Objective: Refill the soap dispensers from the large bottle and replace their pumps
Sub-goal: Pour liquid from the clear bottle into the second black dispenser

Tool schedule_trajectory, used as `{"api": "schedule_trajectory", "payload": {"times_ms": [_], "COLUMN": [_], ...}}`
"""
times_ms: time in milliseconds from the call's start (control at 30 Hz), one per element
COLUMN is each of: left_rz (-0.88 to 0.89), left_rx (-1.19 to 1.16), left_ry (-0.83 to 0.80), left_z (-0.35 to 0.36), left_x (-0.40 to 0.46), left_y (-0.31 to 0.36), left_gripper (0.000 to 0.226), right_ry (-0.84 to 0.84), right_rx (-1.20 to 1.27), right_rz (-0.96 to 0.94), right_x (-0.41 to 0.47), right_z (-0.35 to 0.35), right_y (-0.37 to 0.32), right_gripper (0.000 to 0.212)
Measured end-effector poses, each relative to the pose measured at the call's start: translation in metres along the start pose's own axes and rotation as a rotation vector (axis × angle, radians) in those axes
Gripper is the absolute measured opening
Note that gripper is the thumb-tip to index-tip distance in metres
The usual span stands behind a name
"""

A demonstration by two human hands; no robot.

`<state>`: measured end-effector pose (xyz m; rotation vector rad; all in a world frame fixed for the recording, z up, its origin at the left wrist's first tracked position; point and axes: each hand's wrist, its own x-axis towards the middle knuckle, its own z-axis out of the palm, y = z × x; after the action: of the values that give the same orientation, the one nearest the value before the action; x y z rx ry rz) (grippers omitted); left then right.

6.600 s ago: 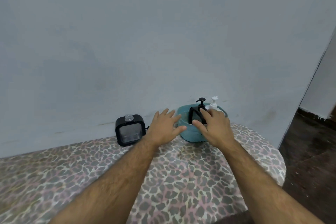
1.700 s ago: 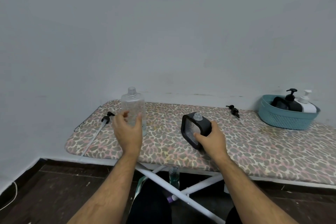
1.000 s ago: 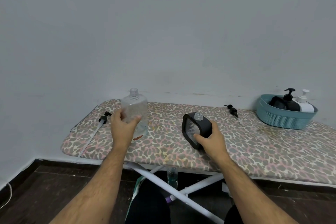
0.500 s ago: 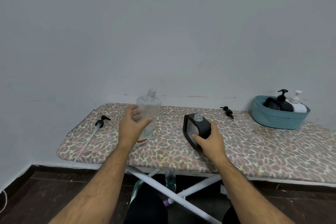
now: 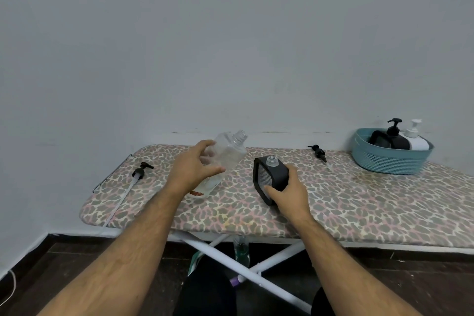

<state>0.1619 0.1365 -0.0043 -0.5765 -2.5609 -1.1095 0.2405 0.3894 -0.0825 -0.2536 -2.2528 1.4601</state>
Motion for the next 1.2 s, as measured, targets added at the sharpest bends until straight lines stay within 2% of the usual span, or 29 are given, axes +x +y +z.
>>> {"api": "schedule_trajectory", "payload": {"times_ms": [167,400,667,1200], "left_rz": [0.063,0.089,0.122,0.198], "left_rx": [0.117,0.205,0.332,0.538], "left_ry": [-0.13,-0.225,-0.326,-0.407], "left_z": [-0.005,-0.01,-0.007,-0.004], "left_x": [0.008,0.015,0.023,0.044], "left_y": [0.005,0.018,0.033,0.058], "left_gripper": [0.074,0.084,0.086,0.087], "right_ry": [-0.001,0.013,0.017,0.002], "right_rx": [-0.019,-0.051,-0.058,-0.089], "right_rz": [-0.016,-0.005,-0.01,-0.021], "right_x": [-0.003,-0.004,-0.006,-0.006], "right_z": [0.0,-0.001,-0.001,-0.004], "right_y": [0.001,-0.001,-0.004,-0.004], "right_gripper": [0.069,0.067,0.069,0.072]}}
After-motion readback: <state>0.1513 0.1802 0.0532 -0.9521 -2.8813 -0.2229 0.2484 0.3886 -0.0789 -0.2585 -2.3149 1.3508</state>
